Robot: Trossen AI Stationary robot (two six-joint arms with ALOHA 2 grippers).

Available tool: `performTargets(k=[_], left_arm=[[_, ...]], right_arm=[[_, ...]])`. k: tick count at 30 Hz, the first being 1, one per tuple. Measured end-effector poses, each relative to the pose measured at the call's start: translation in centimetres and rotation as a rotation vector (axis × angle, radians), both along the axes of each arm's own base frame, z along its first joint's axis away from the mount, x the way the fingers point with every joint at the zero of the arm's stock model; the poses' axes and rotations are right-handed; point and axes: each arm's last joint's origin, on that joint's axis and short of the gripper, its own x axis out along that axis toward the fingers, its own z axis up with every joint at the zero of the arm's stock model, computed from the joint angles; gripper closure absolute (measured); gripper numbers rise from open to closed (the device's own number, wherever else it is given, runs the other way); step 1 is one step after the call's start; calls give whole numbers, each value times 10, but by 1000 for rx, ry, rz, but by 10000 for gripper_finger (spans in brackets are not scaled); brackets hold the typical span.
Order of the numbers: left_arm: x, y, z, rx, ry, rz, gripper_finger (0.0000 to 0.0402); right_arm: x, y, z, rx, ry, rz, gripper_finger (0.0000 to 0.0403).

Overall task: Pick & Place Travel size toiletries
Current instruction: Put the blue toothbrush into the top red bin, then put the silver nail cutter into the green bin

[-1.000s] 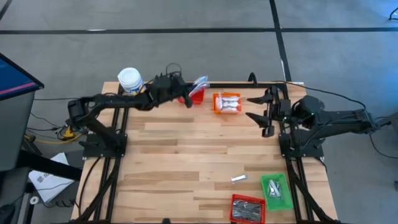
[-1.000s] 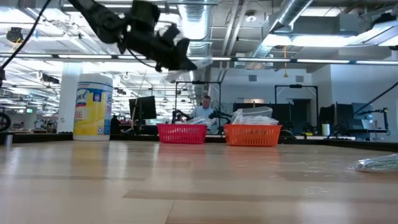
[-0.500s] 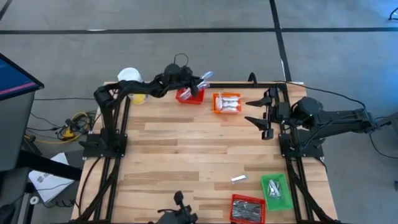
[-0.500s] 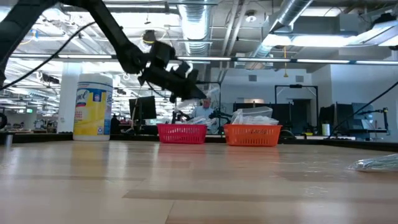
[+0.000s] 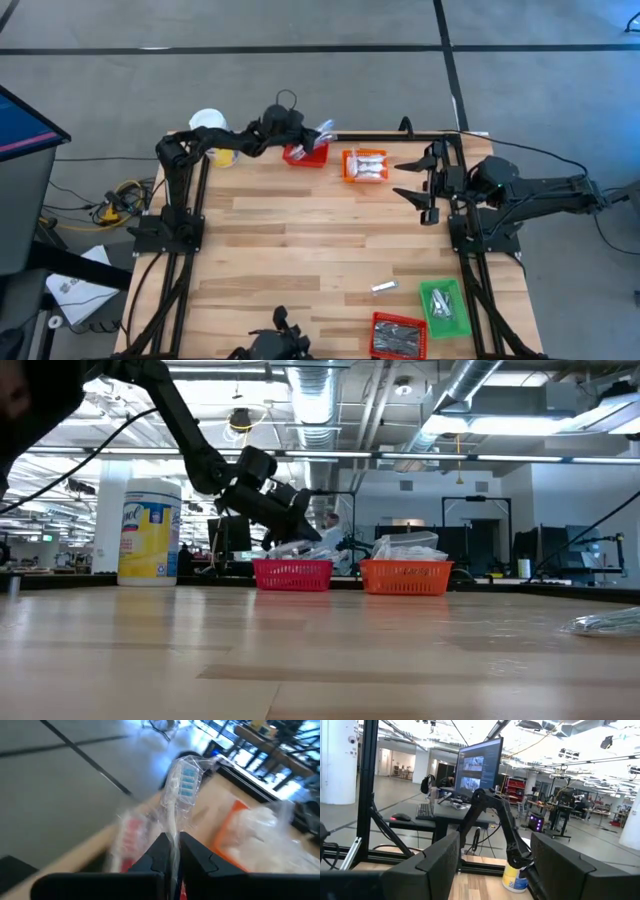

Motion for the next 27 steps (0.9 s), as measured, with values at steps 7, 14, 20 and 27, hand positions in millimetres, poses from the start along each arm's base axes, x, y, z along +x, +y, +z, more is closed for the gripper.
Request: performTargets(k=[7,14,20,27], left_arm=[[-8,-1,-12,-101,91,6,361],[-9,0,-14,-41,149,70,294],[-8,-2,-8,-17,153,56,284],[-3,-18,22,60,130,3,331]], right_arm=[[0,0,0,0,0,0,163],[0,0,0,0,1,-1,163],[0,0,0,-18,6,-5,163],[0,0,-1,-19,13,-5,163]])
